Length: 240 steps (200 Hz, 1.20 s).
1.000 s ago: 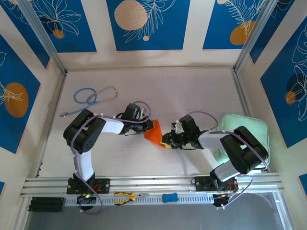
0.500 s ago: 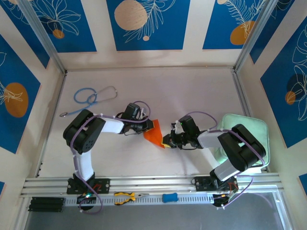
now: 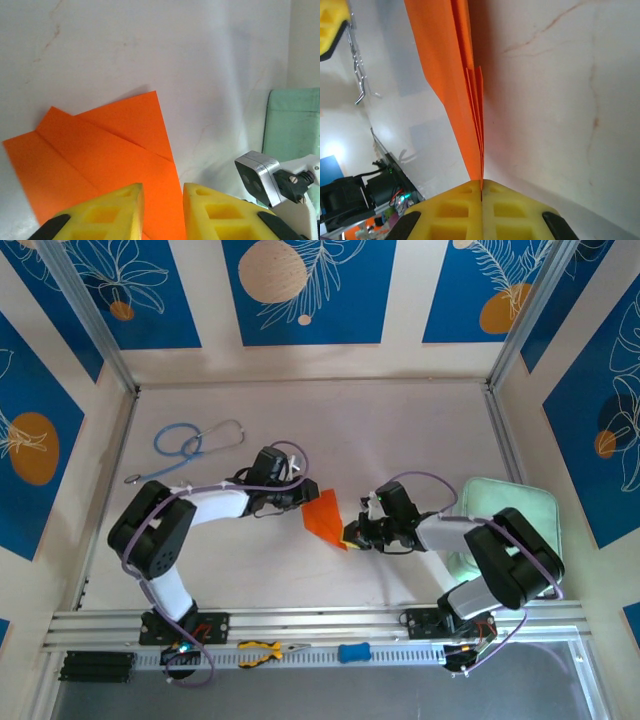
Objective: Fold a paper plane with a square sheet of paper (pick it up from the middle)
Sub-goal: Turn over the paper at the center of the table.
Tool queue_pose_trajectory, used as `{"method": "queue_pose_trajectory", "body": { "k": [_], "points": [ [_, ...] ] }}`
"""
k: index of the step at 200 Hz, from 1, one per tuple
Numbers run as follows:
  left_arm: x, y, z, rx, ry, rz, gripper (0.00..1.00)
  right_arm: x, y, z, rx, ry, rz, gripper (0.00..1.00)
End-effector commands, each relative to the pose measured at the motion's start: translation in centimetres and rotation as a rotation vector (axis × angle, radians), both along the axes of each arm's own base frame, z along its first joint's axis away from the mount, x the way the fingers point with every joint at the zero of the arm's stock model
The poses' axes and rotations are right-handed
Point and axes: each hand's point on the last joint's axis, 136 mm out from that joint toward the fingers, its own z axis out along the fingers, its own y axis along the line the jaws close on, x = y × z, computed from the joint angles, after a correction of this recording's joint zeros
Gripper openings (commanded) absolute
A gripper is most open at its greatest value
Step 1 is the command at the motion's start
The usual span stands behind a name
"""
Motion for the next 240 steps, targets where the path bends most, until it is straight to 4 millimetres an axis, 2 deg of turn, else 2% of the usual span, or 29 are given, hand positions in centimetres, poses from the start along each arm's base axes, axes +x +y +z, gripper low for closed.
{"method": "queue_pose_trajectory", "body": {
  "k": [1,32,61,106,160,204,240],
  "points": [
    [-0.5,0.6,0.9,-0.001,-0.02,-0.003,0.28,-0.5,-0.8,0.4,-0.06,0.032,-0.05,0.06],
    [-1.5,1.1,1.5,0.015,-0.003,-0.023,0.28,-0.7,-1.8,1.8,-0.092,0.019,-0.103,0.05],
    [-1.5,1.5,2.1,0.041,-0.008,-0.019,0.29,-0.9,-3.0,3.1,-0.102,-0.007,-0.158,0.05],
    [-1.4,1.3,2.3,0.038,-0.002,-0.015,0.29,-1.8,-5.0,3.6,-0.101,-0.009,-0.239,0.05],
    [-1.7,1.8,2.9,0.046,-0.019,-0.013,0.3,-1.0,-4.9,5.7,-0.089,-0.056,-0.202,0.05],
    [-1.6,4.1,3.4,0.092,-0.056,0.041,0.31,-0.4,-5.1,6.4,-0.137,-0.104,-0.156,0.05],
    [-1.5,6.6,3.7,0.143,-0.089,0.112,0.31,0.7,-5.0,7.8,-0.203,-0.189,-0.073,0.05]
  ]
}}
